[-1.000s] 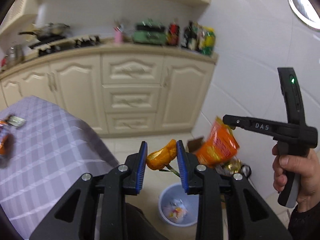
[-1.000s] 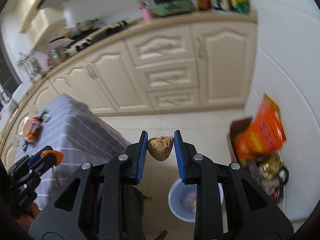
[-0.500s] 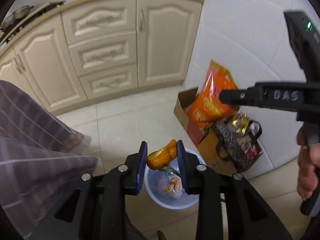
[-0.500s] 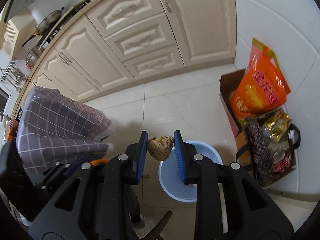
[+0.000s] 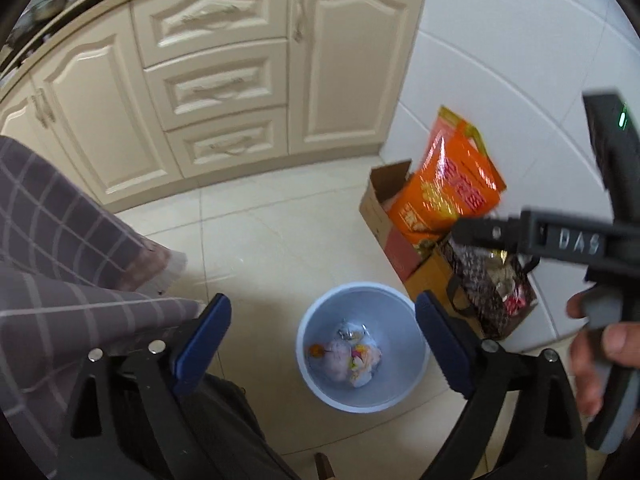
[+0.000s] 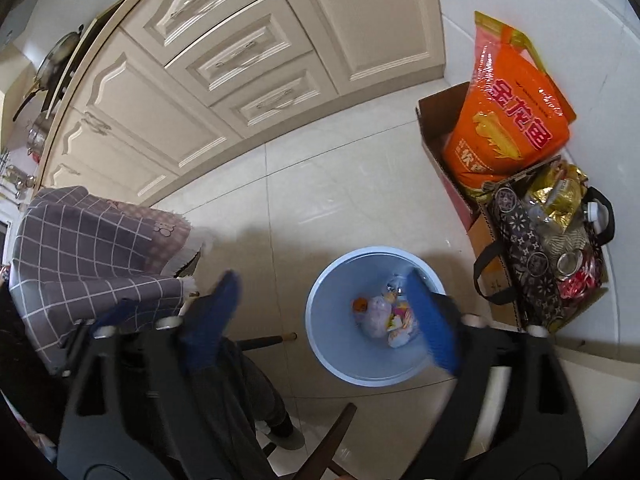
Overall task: Collect trash
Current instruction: 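Carry peel and walnut to the blue bin and open both tools, then return both tools to the table above the remaining trash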
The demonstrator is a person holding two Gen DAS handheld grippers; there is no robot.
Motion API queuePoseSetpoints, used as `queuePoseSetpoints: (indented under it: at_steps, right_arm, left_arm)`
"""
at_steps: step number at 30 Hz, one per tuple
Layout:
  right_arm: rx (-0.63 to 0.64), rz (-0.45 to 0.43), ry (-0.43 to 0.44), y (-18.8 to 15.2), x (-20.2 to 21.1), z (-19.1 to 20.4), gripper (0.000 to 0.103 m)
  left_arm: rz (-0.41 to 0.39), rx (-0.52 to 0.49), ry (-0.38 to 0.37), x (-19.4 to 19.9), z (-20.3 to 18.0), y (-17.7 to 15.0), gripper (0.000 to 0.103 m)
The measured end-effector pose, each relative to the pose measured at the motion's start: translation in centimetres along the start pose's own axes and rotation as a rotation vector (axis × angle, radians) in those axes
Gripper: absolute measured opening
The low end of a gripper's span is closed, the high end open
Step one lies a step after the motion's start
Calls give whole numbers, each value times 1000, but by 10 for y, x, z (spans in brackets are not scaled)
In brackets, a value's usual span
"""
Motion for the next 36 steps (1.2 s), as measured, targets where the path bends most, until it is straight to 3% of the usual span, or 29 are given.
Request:
queuePoseSetpoints:
  at_steps: [12,24,29,36]
  right_arm:
    - [44,-18,10,-1,14,33,97]
    - [137,-106,60,10,57,90,97]
    - [201,-145,102,14,79,132,97]
    - [319,-187,197,9,105,213,97]
  left_arm:
    - [-164,36,27,85,18,30,93]
    - [-289,73,57,156,41,45,94]
    - [-353,98,95,195,63,46,94]
    - [-454,150,204,258,113,42,95]
Point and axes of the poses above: each gripper's, at about its wrist camera, not at the fingertips, and x roughly against the way its jaws point, z to its left, y to its top, the point moved 8 cm from there along -x, roughly the way its jaws point, and after that the axes turned 5 degrees about -x, right-handed, at the moved point
